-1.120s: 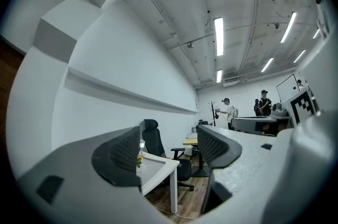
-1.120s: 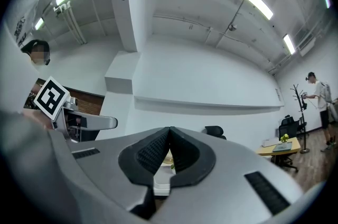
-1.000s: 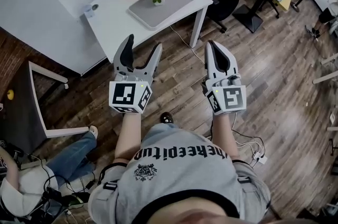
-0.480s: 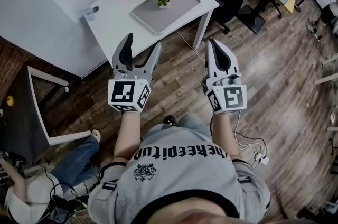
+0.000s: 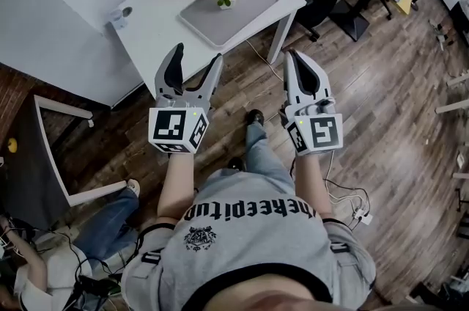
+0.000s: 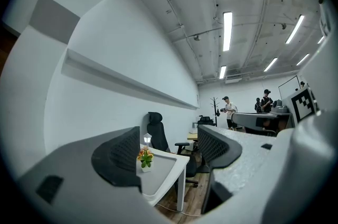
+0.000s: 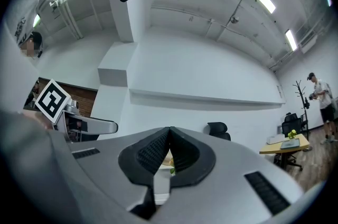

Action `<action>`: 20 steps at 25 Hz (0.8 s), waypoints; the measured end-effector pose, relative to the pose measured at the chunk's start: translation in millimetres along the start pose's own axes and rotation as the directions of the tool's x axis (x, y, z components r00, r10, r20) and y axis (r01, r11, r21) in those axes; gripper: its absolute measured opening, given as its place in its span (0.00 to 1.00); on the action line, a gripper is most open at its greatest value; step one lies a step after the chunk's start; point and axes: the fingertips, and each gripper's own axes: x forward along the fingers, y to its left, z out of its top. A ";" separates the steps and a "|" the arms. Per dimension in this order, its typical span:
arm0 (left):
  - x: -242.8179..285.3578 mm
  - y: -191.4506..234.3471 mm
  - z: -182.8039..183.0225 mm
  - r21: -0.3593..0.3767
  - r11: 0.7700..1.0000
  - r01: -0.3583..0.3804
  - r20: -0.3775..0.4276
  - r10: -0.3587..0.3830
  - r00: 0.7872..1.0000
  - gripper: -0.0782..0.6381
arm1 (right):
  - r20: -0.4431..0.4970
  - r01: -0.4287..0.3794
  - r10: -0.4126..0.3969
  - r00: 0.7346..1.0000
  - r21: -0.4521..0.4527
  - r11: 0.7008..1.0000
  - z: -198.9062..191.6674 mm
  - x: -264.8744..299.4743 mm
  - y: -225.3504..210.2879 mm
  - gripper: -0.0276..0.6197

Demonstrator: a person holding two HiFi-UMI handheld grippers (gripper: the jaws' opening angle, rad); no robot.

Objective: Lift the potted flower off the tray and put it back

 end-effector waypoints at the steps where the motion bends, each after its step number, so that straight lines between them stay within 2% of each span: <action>1: 4.9 2.2 0.0 0.003 1.000 -0.002 0.001 0.002 1.000 0.56 | 0.004 -0.003 0.003 1.000 0.001 1.000 -0.8 5.3 -2.3 0.05; 20: 155.4 58.9 5.0 0.015 0.999 -0.049 0.005 0.049 0.999 0.56 | 0.040 -0.069 0.068 0.997 0.008 0.998 -13.4 153.8 -86.0 0.05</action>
